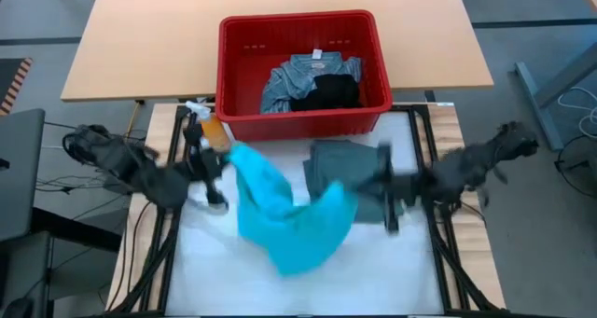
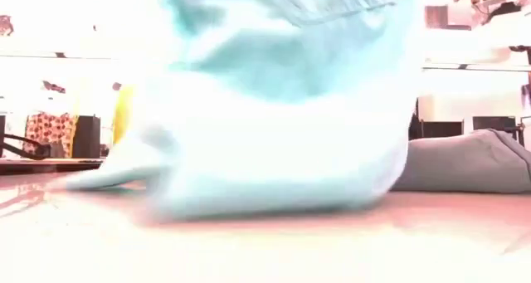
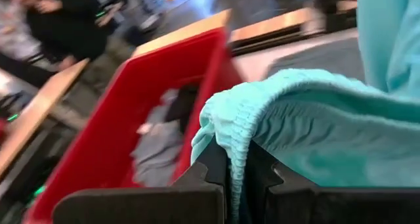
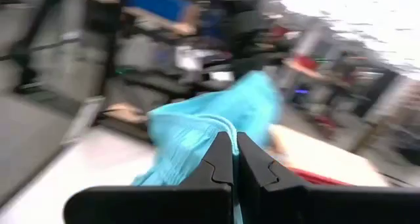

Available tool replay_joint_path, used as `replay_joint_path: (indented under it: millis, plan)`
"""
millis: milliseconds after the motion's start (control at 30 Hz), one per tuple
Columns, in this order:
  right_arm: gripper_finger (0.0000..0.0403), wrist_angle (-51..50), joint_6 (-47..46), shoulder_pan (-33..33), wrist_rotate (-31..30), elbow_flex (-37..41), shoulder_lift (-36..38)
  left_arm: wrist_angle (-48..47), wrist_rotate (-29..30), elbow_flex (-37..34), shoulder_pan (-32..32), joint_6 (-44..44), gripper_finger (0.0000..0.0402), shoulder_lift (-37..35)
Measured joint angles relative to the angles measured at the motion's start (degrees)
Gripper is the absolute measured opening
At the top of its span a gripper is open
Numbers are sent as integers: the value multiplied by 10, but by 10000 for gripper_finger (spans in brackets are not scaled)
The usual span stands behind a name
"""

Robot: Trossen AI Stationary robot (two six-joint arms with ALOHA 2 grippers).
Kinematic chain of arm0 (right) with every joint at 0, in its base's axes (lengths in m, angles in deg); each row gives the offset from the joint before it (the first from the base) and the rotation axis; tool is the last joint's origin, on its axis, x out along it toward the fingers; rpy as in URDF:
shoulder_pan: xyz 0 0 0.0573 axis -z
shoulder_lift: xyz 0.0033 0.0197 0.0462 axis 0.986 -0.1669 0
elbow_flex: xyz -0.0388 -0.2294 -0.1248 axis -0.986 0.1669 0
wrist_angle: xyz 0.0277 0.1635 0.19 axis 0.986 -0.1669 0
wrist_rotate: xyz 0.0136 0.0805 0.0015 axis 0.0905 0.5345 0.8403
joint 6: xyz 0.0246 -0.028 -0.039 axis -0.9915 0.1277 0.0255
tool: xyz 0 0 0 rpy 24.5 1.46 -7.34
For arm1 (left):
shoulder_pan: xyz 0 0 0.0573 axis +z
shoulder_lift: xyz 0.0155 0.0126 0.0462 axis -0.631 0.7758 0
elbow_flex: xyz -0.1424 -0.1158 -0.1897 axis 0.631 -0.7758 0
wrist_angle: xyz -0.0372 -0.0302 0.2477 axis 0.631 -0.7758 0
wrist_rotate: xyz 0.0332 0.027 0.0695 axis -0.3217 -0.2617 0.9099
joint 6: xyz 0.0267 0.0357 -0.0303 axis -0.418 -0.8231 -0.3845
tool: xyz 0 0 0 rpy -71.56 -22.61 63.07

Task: Fold Laundry from Bin
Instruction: Fold the light blue shorts

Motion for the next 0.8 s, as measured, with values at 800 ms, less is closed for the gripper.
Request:
replay_joint_path:
  millis: [800]
  plan:
    - [23, 198, -295, -193, 69, 155, -194, 154, -262, -319, -186, 286, 0, -29]
